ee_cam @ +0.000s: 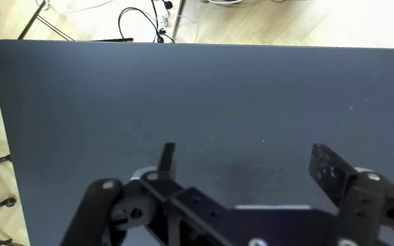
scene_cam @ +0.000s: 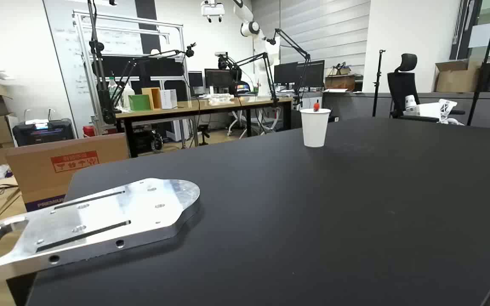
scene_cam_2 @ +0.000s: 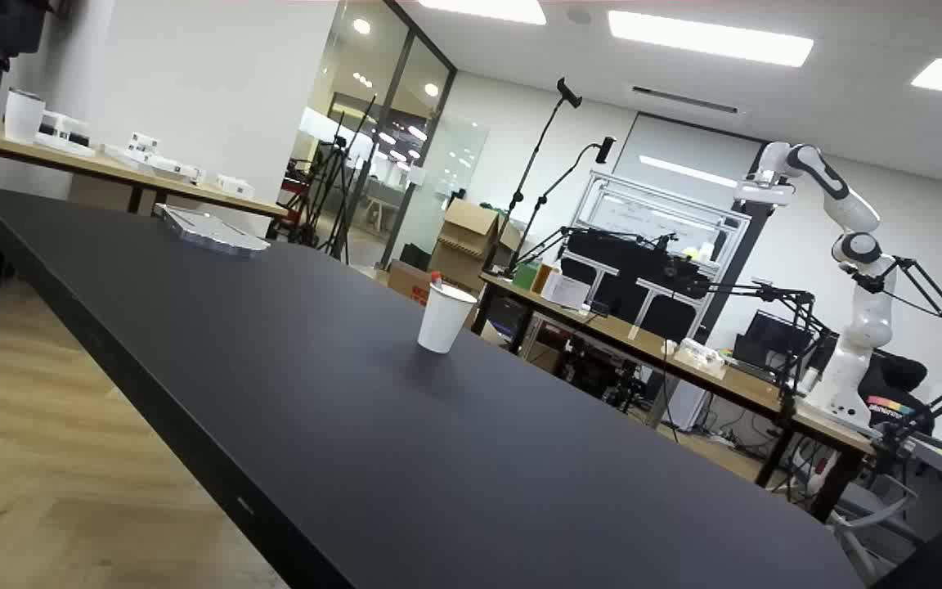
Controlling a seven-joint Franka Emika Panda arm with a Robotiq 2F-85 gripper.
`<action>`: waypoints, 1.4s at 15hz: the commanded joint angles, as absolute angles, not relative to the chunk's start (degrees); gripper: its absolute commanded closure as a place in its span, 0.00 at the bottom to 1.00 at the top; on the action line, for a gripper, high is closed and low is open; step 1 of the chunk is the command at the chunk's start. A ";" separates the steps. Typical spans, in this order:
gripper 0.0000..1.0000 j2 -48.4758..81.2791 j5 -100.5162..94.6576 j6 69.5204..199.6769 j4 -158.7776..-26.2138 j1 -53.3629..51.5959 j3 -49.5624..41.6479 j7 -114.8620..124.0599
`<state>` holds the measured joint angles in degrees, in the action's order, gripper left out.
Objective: Remove the marker from the cup and put it on the table
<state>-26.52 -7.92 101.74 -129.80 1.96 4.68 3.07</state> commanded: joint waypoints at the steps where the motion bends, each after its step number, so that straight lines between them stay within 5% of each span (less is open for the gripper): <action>1: 0.00 -26.44 -8.26 101.57 -129.64 0.99 3.90 3.41; 11: 0.00 -25.53 -8.46 101.77 -128.71 1.56 3.74 4.35; 21: 0.00 -4.20 -3.88 107.94 -107.24 6.53 -3.31 9.73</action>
<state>-13.33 -7.06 109.07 -117.95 5.83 -1.45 5.59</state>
